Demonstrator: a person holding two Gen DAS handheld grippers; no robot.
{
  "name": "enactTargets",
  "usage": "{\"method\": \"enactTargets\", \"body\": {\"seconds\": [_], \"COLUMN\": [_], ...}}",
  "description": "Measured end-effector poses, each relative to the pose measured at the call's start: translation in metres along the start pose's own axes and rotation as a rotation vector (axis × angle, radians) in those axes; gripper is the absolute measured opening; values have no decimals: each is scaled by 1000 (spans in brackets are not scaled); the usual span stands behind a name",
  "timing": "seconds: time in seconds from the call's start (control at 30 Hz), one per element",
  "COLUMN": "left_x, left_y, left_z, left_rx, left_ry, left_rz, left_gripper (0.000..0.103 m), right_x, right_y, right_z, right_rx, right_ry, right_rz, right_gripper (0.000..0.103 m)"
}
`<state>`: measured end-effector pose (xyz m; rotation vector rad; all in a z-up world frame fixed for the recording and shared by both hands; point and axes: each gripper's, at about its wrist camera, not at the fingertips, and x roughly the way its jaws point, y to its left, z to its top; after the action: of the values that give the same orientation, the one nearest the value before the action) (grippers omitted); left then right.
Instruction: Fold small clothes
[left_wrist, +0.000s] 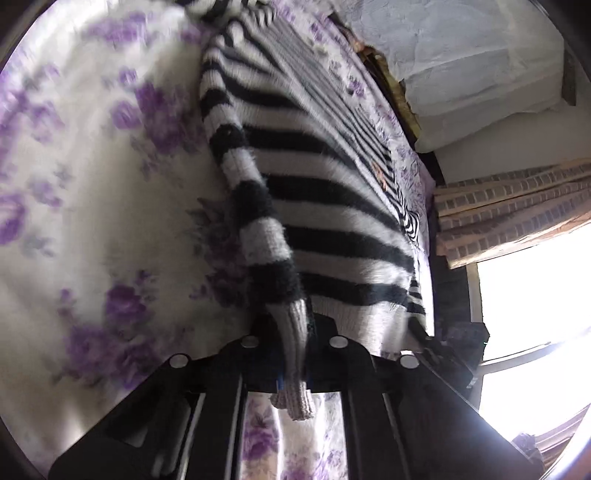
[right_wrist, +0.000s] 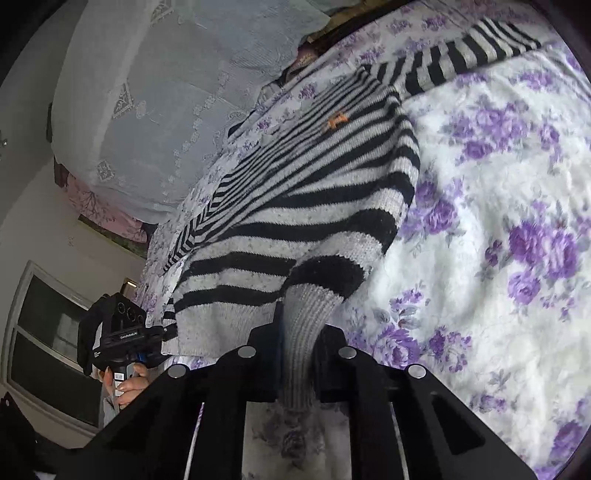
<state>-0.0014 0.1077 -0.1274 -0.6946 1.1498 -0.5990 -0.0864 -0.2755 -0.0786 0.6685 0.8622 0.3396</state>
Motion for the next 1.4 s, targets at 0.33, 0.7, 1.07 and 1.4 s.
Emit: {"method": "enactTargets", "body": {"seconds": [0.33,0.7,1.07,1.4], "left_x": [-13,-41,17,-74], "left_y": [28,-40,-35,-5], "left_z": [-28,-3,12,18], "left_rx": [-7,255,224,162], "left_ry": [31,-66,54,-155], "left_rz": [13,143,82,255], "left_gripper": [7,25,39,43], "right_x": [5,-28,51,15], "right_y": [-24,15,-18,-13], "right_z": [-24,36,38,62], "right_rx": [18,-125,-4,6], "right_ry": [156,-18,150,10], "right_rz": [-92,-170,-18,-71], "right_gripper": [12,34,17,31]}}
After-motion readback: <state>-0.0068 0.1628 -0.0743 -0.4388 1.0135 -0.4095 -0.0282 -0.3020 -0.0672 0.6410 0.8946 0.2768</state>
